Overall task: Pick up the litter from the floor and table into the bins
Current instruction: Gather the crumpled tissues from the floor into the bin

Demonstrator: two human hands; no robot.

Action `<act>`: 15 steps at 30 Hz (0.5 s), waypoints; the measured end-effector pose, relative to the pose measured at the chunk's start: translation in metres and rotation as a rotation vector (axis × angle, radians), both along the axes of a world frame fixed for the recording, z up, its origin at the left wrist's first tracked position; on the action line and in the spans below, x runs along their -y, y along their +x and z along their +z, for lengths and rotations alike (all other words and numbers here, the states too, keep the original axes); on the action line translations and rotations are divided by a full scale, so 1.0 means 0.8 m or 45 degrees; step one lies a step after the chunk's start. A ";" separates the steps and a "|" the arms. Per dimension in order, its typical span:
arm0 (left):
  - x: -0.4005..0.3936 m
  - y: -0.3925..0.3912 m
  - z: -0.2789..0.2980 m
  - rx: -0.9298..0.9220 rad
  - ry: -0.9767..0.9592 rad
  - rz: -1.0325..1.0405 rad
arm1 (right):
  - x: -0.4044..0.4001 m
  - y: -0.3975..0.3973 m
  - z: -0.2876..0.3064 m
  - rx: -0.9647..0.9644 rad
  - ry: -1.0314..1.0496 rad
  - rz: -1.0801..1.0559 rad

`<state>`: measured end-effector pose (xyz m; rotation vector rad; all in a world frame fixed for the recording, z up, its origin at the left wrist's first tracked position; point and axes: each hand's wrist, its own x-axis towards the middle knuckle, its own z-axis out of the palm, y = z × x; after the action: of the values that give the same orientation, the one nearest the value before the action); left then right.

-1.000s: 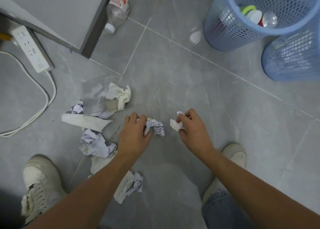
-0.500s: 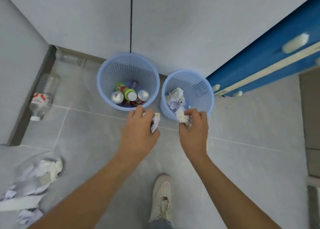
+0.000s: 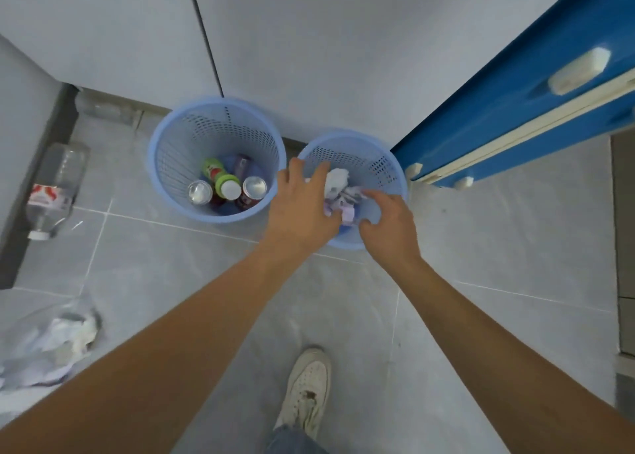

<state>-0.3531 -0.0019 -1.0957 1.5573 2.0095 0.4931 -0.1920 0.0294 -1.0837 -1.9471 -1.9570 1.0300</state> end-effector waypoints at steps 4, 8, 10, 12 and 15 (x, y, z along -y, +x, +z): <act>0.128 -0.048 0.003 0.098 -0.047 0.093 | 0.084 -0.033 -0.006 -0.013 -0.042 0.095; 0.307 -0.137 -0.016 0.030 -0.391 0.194 | 0.215 -0.090 -0.037 0.033 -0.301 0.292; 0.403 -0.192 -0.030 -0.012 -0.591 0.299 | 0.293 -0.123 -0.062 0.099 -0.443 0.441; 0.496 -0.243 -0.046 -0.043 -0.760 0.392 | 0.368 -0.159 -0.089 0.186 -0.576 0.599; 0.618 -0.296 -0.072 -0.032 -0.920 0.465 | 0.472 -0.213 -0.129 0.334 -0.750 0.795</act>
<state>-0.5897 -0.4966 -1.1537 0.7688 2.1550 -0.1326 -0.3626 -0.3483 -1.1871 -1.8092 -2.7534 1.7421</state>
